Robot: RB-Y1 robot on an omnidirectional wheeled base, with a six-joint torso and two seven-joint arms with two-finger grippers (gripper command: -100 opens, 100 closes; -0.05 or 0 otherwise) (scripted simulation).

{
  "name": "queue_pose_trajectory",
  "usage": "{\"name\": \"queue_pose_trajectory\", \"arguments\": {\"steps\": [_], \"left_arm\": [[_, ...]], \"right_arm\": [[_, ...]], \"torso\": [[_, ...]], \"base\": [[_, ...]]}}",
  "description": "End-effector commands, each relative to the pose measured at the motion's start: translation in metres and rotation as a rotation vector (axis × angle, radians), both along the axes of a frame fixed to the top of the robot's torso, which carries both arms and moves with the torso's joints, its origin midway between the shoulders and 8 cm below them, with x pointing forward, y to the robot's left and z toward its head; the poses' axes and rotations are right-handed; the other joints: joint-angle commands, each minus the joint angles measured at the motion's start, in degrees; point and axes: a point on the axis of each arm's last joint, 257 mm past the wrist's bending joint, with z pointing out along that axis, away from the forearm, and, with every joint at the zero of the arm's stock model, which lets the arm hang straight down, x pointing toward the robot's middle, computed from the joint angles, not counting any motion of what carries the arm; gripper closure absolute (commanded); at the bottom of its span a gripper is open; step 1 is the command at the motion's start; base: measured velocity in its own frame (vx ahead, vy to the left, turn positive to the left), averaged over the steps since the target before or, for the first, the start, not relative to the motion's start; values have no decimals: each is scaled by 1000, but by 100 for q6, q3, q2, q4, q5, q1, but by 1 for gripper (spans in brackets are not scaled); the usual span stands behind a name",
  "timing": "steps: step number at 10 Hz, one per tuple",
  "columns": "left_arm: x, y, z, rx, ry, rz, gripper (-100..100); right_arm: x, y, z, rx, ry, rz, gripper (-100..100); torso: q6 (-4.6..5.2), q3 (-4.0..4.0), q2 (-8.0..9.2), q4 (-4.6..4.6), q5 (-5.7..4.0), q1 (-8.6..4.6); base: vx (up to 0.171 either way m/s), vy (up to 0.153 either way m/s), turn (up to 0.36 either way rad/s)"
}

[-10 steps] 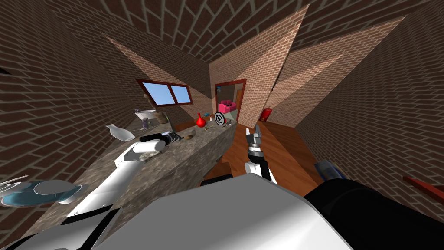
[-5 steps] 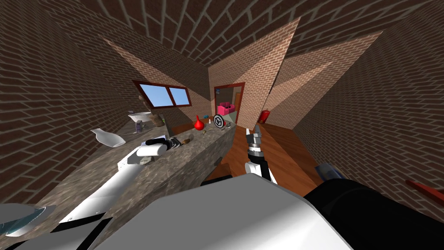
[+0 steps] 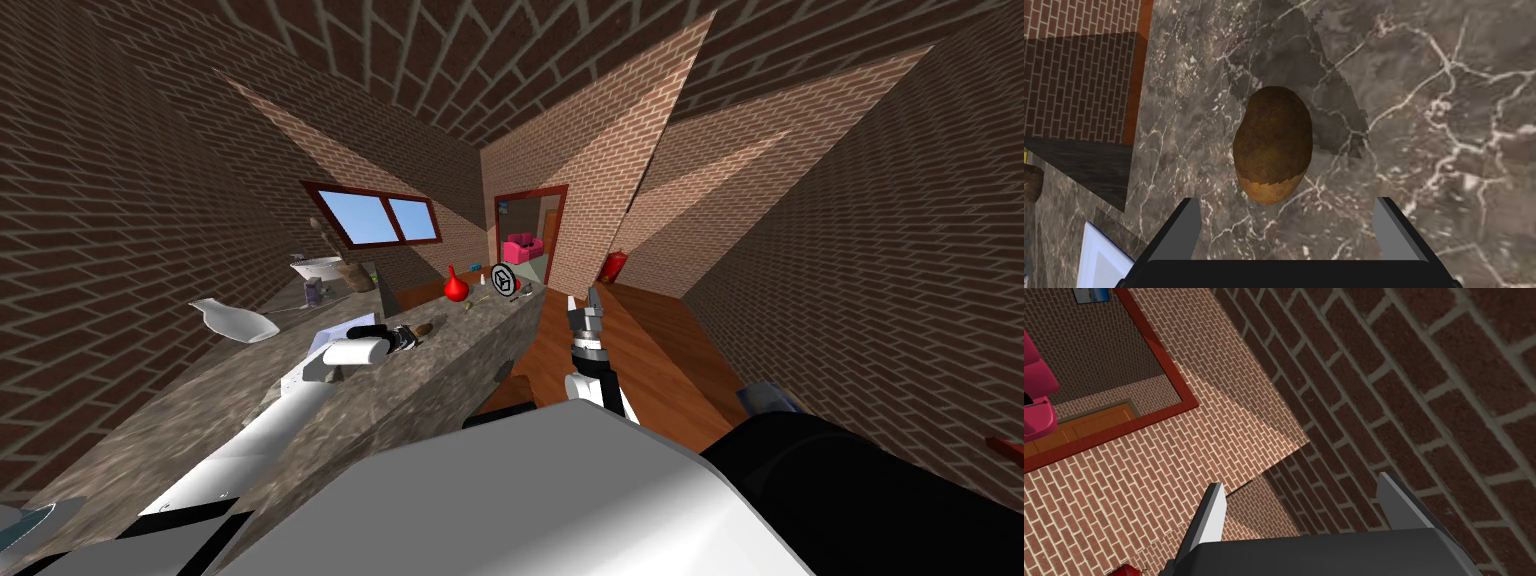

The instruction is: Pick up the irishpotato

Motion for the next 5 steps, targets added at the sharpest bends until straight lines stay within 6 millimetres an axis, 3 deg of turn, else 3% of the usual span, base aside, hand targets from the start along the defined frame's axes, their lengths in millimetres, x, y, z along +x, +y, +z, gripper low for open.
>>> {"name": "queue_pose_trajectory", "arguments": {"steps": [1,5], "left_arm": [[2,3,0,2,-1,-6,-100],[9,12,-1,-2,-5,-17,-100]], "right_arm": [[0,0,0,0,0,0,0],[0,0,0,0,0,0,0]], "torso": [[0,0,0,0,0,0],[0,0,-1,0,-2,-11]], "base": [[9,-23,44],[18,-47,50]]}}
